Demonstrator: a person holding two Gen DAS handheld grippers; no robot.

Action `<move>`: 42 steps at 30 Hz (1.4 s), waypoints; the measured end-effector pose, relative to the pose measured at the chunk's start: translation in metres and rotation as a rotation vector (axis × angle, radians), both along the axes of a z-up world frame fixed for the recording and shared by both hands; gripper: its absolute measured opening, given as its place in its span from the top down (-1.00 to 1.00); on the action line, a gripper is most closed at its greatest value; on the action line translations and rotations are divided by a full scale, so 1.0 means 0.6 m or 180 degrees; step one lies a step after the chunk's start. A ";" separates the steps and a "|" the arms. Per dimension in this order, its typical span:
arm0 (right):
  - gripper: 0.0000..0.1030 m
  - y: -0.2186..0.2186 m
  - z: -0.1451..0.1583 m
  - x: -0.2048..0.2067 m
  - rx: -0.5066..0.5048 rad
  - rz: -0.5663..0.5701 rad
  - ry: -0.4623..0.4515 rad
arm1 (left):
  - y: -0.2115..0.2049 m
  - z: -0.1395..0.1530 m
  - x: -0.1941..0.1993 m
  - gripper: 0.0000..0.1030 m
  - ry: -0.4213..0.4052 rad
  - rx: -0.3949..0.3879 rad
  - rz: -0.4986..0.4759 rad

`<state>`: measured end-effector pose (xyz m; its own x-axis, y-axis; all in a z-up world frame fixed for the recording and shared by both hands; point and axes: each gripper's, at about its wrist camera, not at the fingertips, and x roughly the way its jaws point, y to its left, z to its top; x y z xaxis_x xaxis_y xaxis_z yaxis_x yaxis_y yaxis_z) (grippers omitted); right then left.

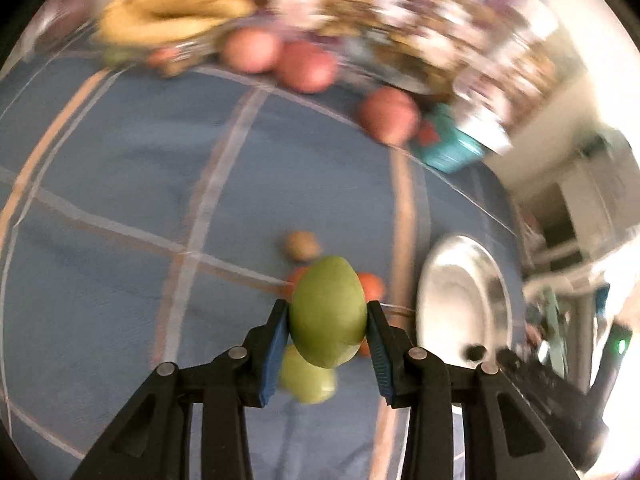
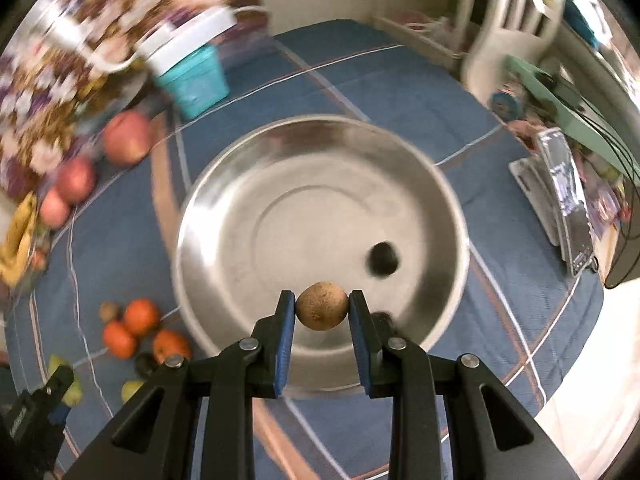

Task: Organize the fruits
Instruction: 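Carry the pear and kiwi over the steel plate and open both tools, then withdraw both tools from the plate back toward the remaining fruit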

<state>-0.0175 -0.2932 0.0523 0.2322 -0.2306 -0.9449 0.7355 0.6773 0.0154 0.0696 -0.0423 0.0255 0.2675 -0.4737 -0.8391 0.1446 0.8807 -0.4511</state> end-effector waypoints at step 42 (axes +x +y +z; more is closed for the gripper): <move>0.09 -0.036 0.000 0.016 0.0071 0.0069 -0.0418 | -0.045 -0.043 0.027 -1.00 -0.0016 0.0741 -0.0091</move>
<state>-0.0080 -0.3149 0.0521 0.3590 -0.2035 -0.9109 0.7114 0.6914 0.1259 0.0859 -0.0692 -0.0003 0.2613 -0.2751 -0.9252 0.1727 0.9564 -0.2356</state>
